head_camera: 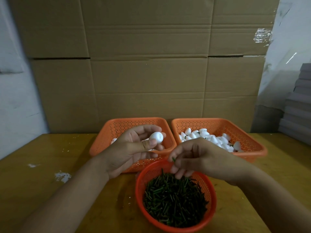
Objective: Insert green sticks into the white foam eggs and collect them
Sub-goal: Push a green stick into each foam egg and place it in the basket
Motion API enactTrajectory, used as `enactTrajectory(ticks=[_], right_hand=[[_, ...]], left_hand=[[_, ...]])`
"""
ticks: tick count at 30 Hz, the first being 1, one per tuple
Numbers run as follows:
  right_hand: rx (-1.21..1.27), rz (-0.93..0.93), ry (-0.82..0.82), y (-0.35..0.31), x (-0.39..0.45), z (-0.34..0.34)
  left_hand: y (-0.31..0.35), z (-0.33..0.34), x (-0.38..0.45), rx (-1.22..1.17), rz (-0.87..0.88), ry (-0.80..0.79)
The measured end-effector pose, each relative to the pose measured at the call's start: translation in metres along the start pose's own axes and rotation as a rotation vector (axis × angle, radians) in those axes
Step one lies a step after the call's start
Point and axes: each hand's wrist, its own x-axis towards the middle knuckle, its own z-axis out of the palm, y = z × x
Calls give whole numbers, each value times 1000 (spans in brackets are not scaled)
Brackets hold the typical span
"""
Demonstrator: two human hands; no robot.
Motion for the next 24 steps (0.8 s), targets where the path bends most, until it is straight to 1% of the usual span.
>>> enactTrajectory(ticks=[2,7,10,19,24], right_hand=[[143,-33,-7,-5,-2,0],[352,-124,53,-14,-4,0],[409,-148,106,-14,-4,0],[410,-155,144,-15,-3,3],[665,-150,142,-18,-3,5]], left_hand=[[0,0,0,2,1,1],[-1,0,0,-4,8,0],[0,1,0,-2,10,-12],[0,0,0,11,5,-13],[0,0,1,11,-7,-15]])
